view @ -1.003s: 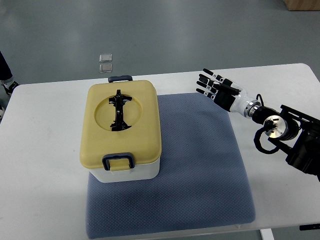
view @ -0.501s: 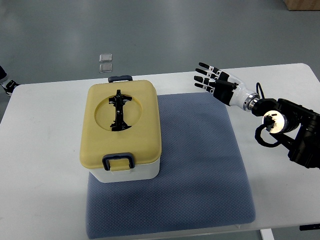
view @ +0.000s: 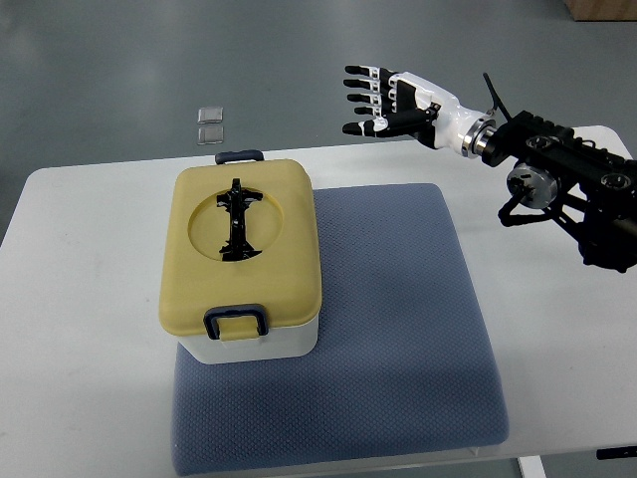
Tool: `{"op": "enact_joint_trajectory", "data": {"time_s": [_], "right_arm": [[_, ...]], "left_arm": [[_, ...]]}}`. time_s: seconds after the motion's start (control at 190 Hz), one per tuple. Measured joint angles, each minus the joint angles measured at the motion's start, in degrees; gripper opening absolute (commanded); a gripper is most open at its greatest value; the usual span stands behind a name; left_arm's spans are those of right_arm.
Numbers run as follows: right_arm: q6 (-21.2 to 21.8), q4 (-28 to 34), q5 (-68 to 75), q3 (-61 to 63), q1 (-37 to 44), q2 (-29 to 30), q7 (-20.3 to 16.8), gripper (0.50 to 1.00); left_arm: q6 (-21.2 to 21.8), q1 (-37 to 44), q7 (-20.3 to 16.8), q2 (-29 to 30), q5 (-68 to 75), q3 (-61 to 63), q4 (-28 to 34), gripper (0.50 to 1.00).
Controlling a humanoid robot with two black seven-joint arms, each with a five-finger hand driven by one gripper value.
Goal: Open white storage box with right hand
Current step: 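Move the right hand over the yellow lid toward its black handle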
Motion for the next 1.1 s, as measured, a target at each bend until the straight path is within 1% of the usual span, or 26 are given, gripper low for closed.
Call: {"op": "enact_joint_trajectory", "data": {"time_s": [0.1, 0.185, 0.317, 0.47, 0.617, 0.77, 0.929, 1.098], "right_arm": [[0.1, 3.0, -9.7, -0.1, 3.3, -1.5, 0.2, 0.934], [2.1, 4.6, -17.2, -0.2, 5.6, -2.8, 1.1, 0.934], [6.2, 7.4, -27.7, -0.5, 8.3, -3.8, 5.0, 0.934], [7.5, 10.3, -36.8, -4.3, 12.5, -3.5, 8.9, 0.934], [7.6, 14.0, -44.0, -8.7, 16.9, -3.0, 13.0, 0.934], [7.3, 16.6, -50.6, -11.5, 21.1, -0.9, 15.9, 0.934], [6.3, 17.0, -52.8, -14.7, 24.4, 1.9, 16.8, 0.936], [1.7, 16.9, -58.2, -19.0, 25.4, 3.9, 17.0, 0.934]], "left_arm": [[0.0, 0.0, 0.0, 0.0, 0.0, 0.0, 0.0, 1.000], [0.0, 0.0, 0.0, 0.0, 0.0, 0.0, 0.0, 1.000], [0.0, 0.0, 0.0, 0.0, 0.0, 0.0, 0.0, 1.000], [0.0, 0.0, 0.0, 0.0, 0.0, 0.0, 0.0, 1.000], [0.0, 0.0, 0.0, 0.0, 0.0, 0.0, 0.0, 1.000], [0.0, 0.0, 0.0, 0.0, 0.0, 0.0, 0.0, 1.000], [0.0, 0.0, 0.0, 0.0, 0.0, 0.0, 0.0, 1.000], [0.0, 0.0, 0.0, 0.0, 0.0, 0.0, 0.0, 1.000]]}}
